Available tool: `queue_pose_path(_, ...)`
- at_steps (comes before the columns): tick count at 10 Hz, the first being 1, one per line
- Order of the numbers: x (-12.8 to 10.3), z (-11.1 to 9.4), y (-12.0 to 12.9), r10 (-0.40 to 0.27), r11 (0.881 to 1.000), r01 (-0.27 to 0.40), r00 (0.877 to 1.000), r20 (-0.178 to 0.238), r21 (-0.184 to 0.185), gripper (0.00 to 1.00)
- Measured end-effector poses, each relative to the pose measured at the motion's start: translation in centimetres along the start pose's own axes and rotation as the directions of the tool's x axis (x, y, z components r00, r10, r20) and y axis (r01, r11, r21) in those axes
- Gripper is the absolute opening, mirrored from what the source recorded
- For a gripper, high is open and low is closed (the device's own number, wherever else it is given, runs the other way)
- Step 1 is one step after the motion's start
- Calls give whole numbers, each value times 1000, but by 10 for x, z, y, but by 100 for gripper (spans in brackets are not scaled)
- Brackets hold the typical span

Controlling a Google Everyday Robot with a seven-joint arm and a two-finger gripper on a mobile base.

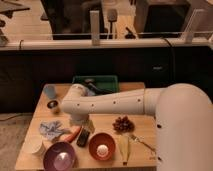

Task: Place eraser in purple bowl

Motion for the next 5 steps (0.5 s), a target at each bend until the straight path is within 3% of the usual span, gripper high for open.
queue_pose_path(3, 4, 16, 5, -6, 1000, 6, 1000, 16, -15, 80)
queue_pose_path(5, 7, 25, 10, -12, 1000, 12, 1000, 28, -6, 80)
